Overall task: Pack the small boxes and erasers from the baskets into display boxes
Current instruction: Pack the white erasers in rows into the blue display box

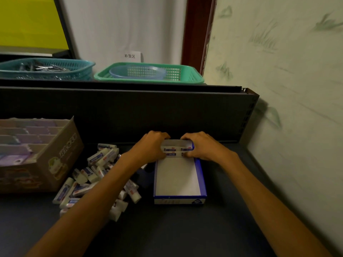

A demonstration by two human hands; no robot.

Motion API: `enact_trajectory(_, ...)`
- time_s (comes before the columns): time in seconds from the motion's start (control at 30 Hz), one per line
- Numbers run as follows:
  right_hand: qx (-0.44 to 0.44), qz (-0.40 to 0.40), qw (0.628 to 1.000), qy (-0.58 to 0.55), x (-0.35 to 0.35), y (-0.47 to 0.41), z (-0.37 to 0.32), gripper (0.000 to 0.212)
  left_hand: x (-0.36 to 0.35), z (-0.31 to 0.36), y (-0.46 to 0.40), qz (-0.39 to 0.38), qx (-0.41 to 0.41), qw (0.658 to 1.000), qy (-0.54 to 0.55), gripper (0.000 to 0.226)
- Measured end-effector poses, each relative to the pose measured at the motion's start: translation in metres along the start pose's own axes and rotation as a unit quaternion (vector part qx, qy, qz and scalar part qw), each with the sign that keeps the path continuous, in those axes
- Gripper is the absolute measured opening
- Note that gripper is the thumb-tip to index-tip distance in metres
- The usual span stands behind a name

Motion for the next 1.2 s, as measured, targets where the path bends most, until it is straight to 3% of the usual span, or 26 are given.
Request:
enact_trajectory(0.4, -0.014, -0.024, 0.999, -0.016, -0.004, -0.006, 0.004, 0.045, -0.001, -0.009, -0.005, -0.01, 0.014, 1.0, 0.021, 0.061)
enact_trajectory(0.63, -0.001, 0.028, 0.999, 0.029, 0.011, 0.006, -0.008, 0.062, 0.025, -0.004, 0.016, 0.051, 0.005, 0.998, 0.022, 0.064)
enact_trajectory(0.87, 0.067, 0.101, 0.992, 0.035, 0.028, 0.026, -0.066, 0.05, 0.071, -0.033, 0.086, 0.111, 0.027, 0.993, -0.039, 0.055)
enact_trajectory(1.03, 0.083, 0.088, 0.991, 0.053, 0.018, 0.028, -0.112, 0.05, 0.073, -0.069, 0.127, 0.088, 0.091, 0.991, -0.041, 0.057)
enact_trajectory(1.2, 0.076, 0.069, 0.992, 0.069, 0.002, 0.024, -0.144, 0.046, 0.079, -0.08, 0.149, 0.086, 0.061, 0.994, -0.023, 0.054)
Point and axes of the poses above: each hand's wrist, its own y-axis away from the middle knuckle, its own x-axis out of the back of the hand, z = x × y, the point moved 7 cm from there along -y, towards the middle knuckle, and after that the axes turned 10 degrees about y, right-handed, at the moved point
